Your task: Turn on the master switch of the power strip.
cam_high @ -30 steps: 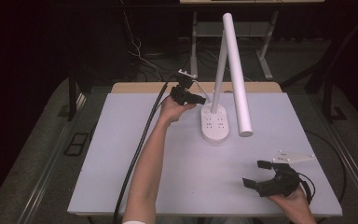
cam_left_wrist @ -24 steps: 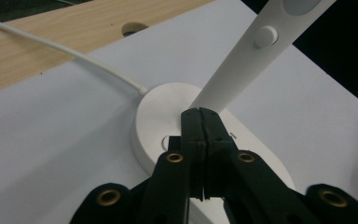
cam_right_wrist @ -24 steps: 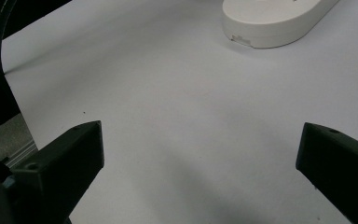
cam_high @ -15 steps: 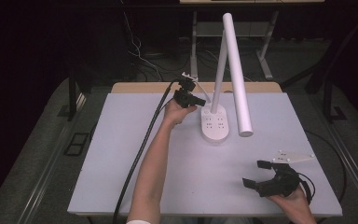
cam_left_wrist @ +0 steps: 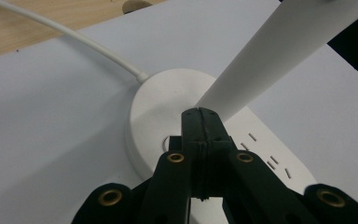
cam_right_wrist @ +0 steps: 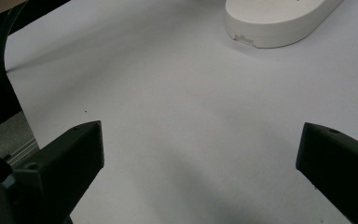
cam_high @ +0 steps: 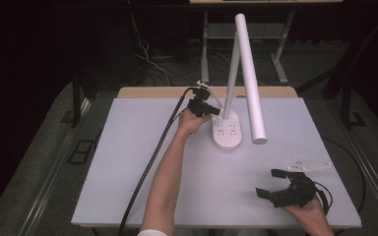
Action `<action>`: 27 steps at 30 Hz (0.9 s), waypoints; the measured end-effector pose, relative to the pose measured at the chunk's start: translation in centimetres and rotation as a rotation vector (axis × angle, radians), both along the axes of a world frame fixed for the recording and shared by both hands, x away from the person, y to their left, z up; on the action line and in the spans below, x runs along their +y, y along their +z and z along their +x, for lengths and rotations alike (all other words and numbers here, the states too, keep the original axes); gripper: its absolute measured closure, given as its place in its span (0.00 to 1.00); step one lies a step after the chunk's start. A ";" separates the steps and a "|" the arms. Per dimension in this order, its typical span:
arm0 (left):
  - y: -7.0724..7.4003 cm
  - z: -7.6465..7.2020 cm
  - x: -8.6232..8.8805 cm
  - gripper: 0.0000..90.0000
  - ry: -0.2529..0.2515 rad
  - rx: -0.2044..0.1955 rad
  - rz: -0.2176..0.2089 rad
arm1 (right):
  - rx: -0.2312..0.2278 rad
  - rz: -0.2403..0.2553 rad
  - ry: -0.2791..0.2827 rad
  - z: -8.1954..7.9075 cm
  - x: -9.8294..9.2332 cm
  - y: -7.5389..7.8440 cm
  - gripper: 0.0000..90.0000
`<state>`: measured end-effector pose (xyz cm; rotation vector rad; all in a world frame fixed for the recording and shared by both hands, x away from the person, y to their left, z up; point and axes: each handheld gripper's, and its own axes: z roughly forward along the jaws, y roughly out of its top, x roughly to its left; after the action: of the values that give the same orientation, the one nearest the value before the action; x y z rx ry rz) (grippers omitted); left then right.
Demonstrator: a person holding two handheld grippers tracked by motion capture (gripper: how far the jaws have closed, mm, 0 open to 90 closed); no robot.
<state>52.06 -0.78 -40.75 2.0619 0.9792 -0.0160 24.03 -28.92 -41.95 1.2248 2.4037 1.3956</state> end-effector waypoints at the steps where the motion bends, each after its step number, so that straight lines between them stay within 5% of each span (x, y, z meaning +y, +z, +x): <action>1: -0.1 0.0 -0.1 1.00 0.008 -0.001 -0.004 | -0.001 0.000 0.001 0.0 0.0 0.0 0.00; 16: -1.6 0.1 -0.8 1.00 0.069 0.019 0.014 | 0.001 0.000 0.005 0.0 0.1 0.0 0.00; 27: -1.6 -0.3 -1.1 1.00 0.087 -0.009 0.035 | -0.001 0.001 0.008 0.0 0.0 0.0 0.00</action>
<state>51.76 -1.90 -42.31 2.0475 1.0689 0.0562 24.01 -28.88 -41.93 1.2159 2.4095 1.3995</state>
